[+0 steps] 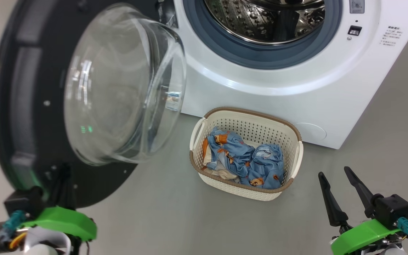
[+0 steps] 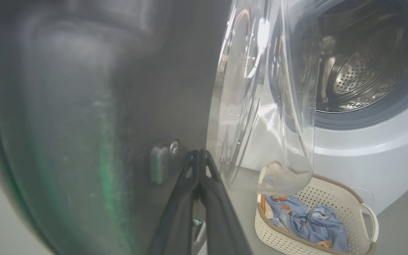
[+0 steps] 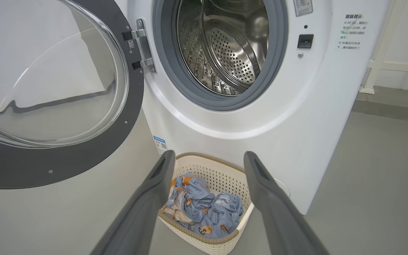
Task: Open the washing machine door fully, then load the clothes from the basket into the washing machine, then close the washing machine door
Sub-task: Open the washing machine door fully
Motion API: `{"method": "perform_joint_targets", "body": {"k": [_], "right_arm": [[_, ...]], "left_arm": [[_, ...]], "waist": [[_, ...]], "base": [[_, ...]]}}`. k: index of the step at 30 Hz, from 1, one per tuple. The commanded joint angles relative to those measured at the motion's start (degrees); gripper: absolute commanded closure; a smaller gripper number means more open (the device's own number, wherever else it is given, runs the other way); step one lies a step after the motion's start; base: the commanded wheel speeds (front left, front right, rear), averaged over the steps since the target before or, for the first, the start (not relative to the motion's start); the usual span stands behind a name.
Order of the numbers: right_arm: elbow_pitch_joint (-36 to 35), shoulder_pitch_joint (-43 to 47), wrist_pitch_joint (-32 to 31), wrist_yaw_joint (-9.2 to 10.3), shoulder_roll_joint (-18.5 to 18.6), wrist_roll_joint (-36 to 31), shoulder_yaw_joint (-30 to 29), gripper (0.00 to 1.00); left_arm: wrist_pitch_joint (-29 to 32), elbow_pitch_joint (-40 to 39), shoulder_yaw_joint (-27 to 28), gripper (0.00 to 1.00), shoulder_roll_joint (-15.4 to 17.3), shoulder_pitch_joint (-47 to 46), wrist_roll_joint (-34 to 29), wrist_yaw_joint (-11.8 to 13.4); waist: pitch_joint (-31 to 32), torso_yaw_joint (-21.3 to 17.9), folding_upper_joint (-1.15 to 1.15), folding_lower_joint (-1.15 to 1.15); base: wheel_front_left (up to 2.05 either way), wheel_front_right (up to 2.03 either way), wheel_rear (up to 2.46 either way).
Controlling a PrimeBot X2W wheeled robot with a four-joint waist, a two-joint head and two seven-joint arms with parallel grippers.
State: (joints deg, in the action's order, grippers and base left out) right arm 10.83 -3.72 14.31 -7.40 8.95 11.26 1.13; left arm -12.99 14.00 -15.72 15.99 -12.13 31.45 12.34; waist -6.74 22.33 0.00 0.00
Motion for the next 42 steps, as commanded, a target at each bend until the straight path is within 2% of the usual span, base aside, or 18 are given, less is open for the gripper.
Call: {"method": "perform_joint_targets", "body": {"k": [1, 13, 20, 28, 42], "right_arm": [[-1.3, -2.2, 0.7, -0.09, 0.7, 0.6, 1.7, 0.00], [-1.0, -4.3, 0.7, -0.09, 2.7, 0.6, 2.5, 0.00], [-1.4, -5.8, 0.7, -0.09, 3.7, 0.6, 2.9, 0.00], [-1.3, -7.1, 0.7, -0.09, 4.4, 0.6, 3.1, 0.00], [-1.2, -8.7, 0.7, -0.09, 5.9, 0.5, 3.5, 0.00]], "left_arm": [[-1.0, 0.1, 4.3, 1.00, 3.2, -3.5, 1.0, 0.5], [-1.9, 5.7, 10.7, 1.00, 4.3, -8.0, 2.2, -0.1], [-2.0, 7.5, 16.9, 1.00, 4.4, -10.2, 2.1, 0.1], [-2.0, 9.3, 24.4, 1.00, 3.3, -11.7, 0.6, -0.8], [-2.0, 15.9, 33.9, 1.00, 4.3, -16.8, -4.0, -5.3]], "waist": [[-0.7, -0.5, 0.00, 0.00], [-4.4, -2.7, 0.00, 0.00], [-6.7, -3.9, 0.00, 0.00], [-8.4, -4.6, 0.00, 0.00], [-10.7, -5.5, 0.00, 0.00]], "base": [[0.00, 0.00, 0.00], [0.00, 0.00, 0.00], [0.00, 0.00, 0.00], [0.00, 0.00, 0.00], [0.00, 0.00, 0.00]]}}
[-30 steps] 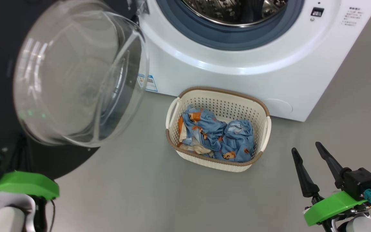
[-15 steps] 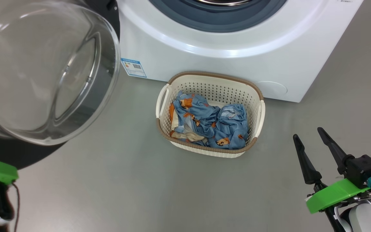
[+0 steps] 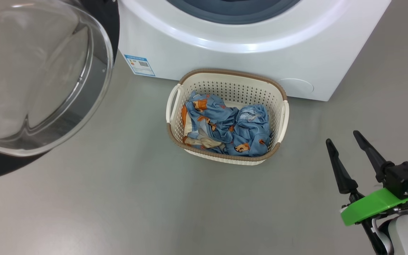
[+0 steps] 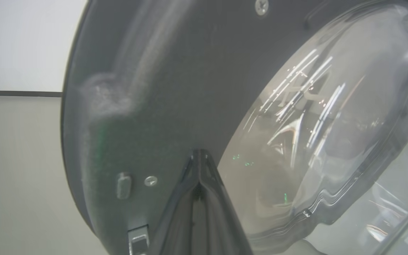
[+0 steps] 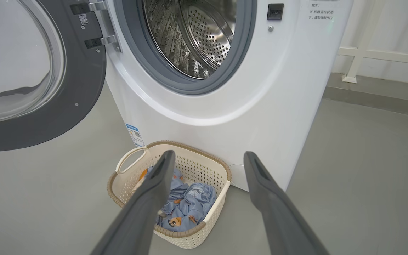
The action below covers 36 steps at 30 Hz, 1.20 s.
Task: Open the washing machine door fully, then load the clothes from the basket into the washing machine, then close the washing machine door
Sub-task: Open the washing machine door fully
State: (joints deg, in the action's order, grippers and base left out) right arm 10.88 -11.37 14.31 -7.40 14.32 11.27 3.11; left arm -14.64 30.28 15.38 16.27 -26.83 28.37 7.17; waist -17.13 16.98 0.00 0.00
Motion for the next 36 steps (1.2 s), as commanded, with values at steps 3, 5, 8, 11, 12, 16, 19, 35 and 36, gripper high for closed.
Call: {"method": "perform_joint_targets", "body": {"k": [3, 5, 8, 11, 12, 16, 19, 35, 36], "right_arm": [[-1.3, -1.3, 0.7, -0.09, 0.9, 0.4, 1.6, 0.00], [-1.3, -1.5, 0.7, -0.09, 1.0, 0.4, 1.7, 0.00], [-1.1, -1.8, 0.7, -0.09, 0.9, 0.4, 1.7, 0.00], [-1.0, -2.0, 0.7, -0.09, 0.8, 0.4, 1.8, 0.00], [-1.0, -2.1, 0.7, -0.09, 0.6, 0.4, 1.8, 0.00], [-1.0, -2.2, 0.7, -0.09, 0.0, 0.4, 1.6, 0.00], [-1.1, -1.9, 0.7, -0.09, -0.7, 0.5, 1.4, 0.00], [-3.8, 1.9, 0.7, -0.09, -5.2, 0.3, 0.2, 0.00], [-4.1, 2.2, 0.7, -0.09, -5.4, 0.3, 0.2, 0.00]], "left_arm": [[-0.4, 1.3, 3.8, 1.00, 4.0, -3.2, -2.1, -0.8], [-0.4, 2.3, 4.6, 1.00, 3.9, -3.9, -2.7, -1.4], [-0.4, 3.5, 6.0, 1.00, 4.0, -5.1, -3.7, -2.3], [-0.4, 4.3, 6.9, 1.00, 4.0, -5.6, -4.4, -3.0], [-0.4, 4.7, 7.3, 1.00, 4.0, -5.8, -4.8, -3.3], [-0.4, 5.4, 9.1, 1.00, 3.9, -6.0, -6.7, -5.0], [-0.4, 4.8, 10.6, 1.00, 3.7, -5.2, -8.3, -6.5], [-0.4, -14.4, 9.6, 1.00, -4.4, 4.5, -18.3, -13.0], [-0.4, -16.2, 8.9, 1.00, -5.4, 5.5, -18.9, -13.1]], "waist": [[-0.7, -0.3, 0.00, 0.00], [-0.9, -0.4, 0.00, 0.00], [-1.1, -0.6, 0.00, 0.00], [-1.1, -0.7, 0.00, 0.00], [-1.0, -0.8, 0.00, 0.00], [0.1, -1.1, 0.00, 0.00], [1.3, -1.4, 0.00, 0.00], [9.1, -6.3, 0.00, 0.00], [9.7, -6.8, 0.00, 0.00]], "base": [[0.00, 0.00, 0.00], [0.00, 0.00, 0.00], [0.00, 0.00, 0.00], [0.00, 0.00, 0.00], [0.00, 0.00, 0.00], [0.00, 0.00, 0.00], [0.00, 0.00, 0.00], [0.00, 0.00, 0.00], [0.00, 0.00, 0.00]]}}
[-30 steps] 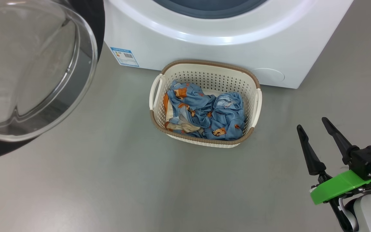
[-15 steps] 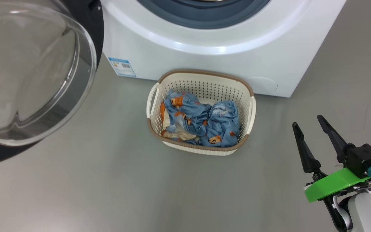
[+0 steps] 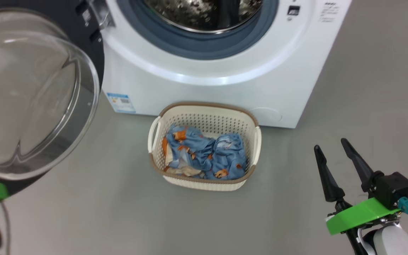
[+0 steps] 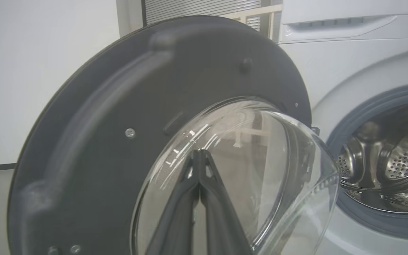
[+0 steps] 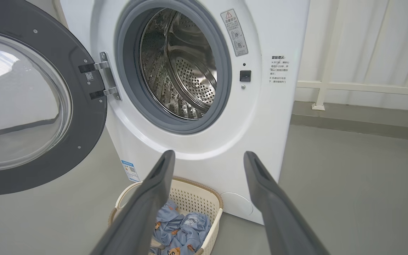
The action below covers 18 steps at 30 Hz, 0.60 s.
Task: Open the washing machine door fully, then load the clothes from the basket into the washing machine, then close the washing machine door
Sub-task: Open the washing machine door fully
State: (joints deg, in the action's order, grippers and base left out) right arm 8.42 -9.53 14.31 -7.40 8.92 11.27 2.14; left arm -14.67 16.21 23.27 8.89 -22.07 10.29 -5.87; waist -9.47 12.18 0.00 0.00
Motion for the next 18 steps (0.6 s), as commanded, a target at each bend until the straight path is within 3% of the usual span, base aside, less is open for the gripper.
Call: {"method": "perform_joint_targets", "body": {"k": [1, 7, 18], "right_arm": [[-1.8, 0.7, 0.7, -0.09, -0.2, 0.3, 1.1, 0.00], [-3.2, 2.7, 0.7, -0.09, -1.1, 0.2, 1.6, 0.00], [-5.9, 4.9, 0.7, -0.09, -1.4, -0.5, 2.5, 0.00]], "left_arm": [[-0.3, -3.9, 0.2, 1.00, 1.1, 1.8, -1.3, 0.0], [2.4, -15.3, -5.5, 1.00, -3.5, 9.4, -3.8, 0.3], [7.1, -23.3, -10.7, 1.00, -5.4, 18.1, -2.5, 1.4]], "waist": [[2.6, -2.5, 0.00, 0.00], [6.0, -6.5, 0.00, 0.00], [8.7, -12.0, 0.00, 0.00]], "base": [[0.00, 0.00, 0.00], [0.00, 0.00, 0.00], [0.00, 0.00, 0.00]]}}
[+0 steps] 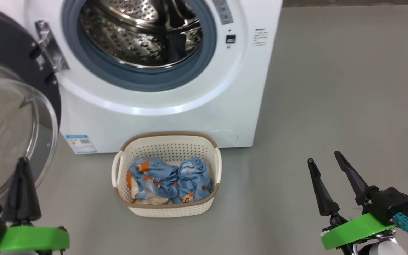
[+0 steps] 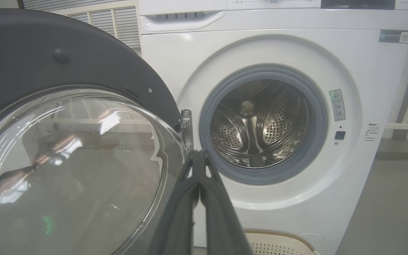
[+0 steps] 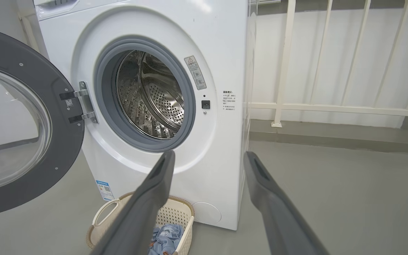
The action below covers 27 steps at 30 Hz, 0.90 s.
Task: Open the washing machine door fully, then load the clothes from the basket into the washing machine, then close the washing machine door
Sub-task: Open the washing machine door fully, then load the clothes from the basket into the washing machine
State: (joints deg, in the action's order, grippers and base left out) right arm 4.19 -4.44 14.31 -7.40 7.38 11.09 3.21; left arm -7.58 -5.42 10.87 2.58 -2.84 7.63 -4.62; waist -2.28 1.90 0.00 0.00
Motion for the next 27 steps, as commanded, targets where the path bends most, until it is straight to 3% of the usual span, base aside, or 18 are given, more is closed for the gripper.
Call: {"method": "perform_joint_targets", "body": {"k": [1, 9, 10, 12, 13, 14, 27], "right_arm": [[-1.8, 0.1, 0.7, -0.09, 0.1, -0.4, 1.6, 0.00], [-2.9, 2.0, 0.7, -0.09, -0.6, -1.2, 1.3, 0.00], [-2.9, 2.1, 0.7, -0.09, -0.7, -1.2, 1.2, 0.00], [-3.1, 2.5, 0.7, -0.09, -0.8, -1.3, 1.1, 0.00], [-3.1, 2.6, 0.7, -0.09, -0.8, -1.4, 1.1, 0.00], [-3.1, 2.7, 0.7, -0.09, -0.8, -1.4, 1.0, 0.00], [-3.0, 3.5, 0.7, -0.09, -1.1, -1.5, -0.3, 0.00]], "left_arm": [[0.0, -1.9, 1.5, 1.00, 0.9, -0.4, 0.3, 0.5], [0.0, -1.5, -1.1, 1.00, 0.5, 4.1, 1.2, 1.8], [-0.1, -1.3, -1.4, 0.93, 0.5, 4.4, 1.0, 1.9], [-0.1, -0.5, -1.8, 0.55, 0.5, 5.2, 0.8, 2.1], [-0.3, -0.2, -2.0, 0.21, 0.5, 5.6, 0.5, 2.1], [-0.4, 0.1, -2.1, 0.01, 0.5, 6.0, 0.6, 2.2], [-1.6, 3.9, -4.2, 0.00, 0.4, 10.3, 0.3, 4.0]], "waist": [[1.7, -2.2, 0.00, 0.00], [2.2, -4.5, 0.00, 0.00], [2.2, -4.7, 0.00, 0.00], [2.3, -4.9, 0.00, 0.00], [2.3, -5.0, 0.00, 0.00], [2.3, -5.1, 0.00, 0.00], [2.1, -4.8, 0.00, 0.00]], "base": [[0.00, 0.00, 0.00], [0.00, 0.00, 0.00], [0.00, 0.00, 0.00], [0.00, 0.00, 0.00], [0.00, 0.00, 0.00], [0.00, 0.00, 0.00], [0.00, 0.00, 0.00]]}}
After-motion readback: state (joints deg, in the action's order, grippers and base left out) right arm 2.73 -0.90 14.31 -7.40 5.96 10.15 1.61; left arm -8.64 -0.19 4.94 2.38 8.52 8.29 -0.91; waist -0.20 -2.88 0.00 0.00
